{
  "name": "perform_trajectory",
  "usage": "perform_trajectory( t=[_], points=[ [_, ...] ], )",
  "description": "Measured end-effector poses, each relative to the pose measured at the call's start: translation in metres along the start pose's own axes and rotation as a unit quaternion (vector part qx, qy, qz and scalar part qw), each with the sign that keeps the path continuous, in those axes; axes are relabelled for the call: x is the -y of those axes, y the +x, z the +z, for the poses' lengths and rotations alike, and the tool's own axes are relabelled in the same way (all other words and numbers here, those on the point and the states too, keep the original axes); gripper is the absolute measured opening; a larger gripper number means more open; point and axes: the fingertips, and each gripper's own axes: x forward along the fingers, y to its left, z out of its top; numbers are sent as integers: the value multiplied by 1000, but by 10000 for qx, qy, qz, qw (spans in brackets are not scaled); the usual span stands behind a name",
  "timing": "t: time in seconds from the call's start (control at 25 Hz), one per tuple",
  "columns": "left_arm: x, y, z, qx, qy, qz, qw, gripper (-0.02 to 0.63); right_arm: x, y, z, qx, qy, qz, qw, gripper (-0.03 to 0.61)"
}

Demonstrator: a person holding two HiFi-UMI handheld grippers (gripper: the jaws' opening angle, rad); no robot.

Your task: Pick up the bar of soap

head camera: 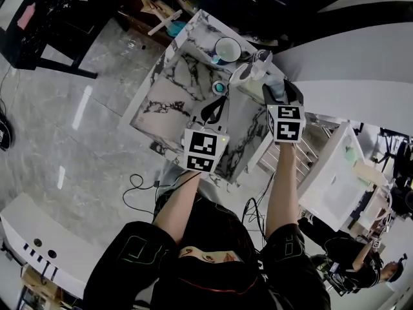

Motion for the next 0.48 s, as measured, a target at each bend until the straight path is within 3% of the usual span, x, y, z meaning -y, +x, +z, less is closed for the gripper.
perform_trajectory(
  t=[0.24,0.48],
  points=[
    [23,-10,16,180,217,-48,9996,9,8,-55,15,748,643,-195,9949,259],
    [53,-33,33,436,476,-78,9979,9,11,-121,24,1623,1358,-267,9770,258]
  ],
)
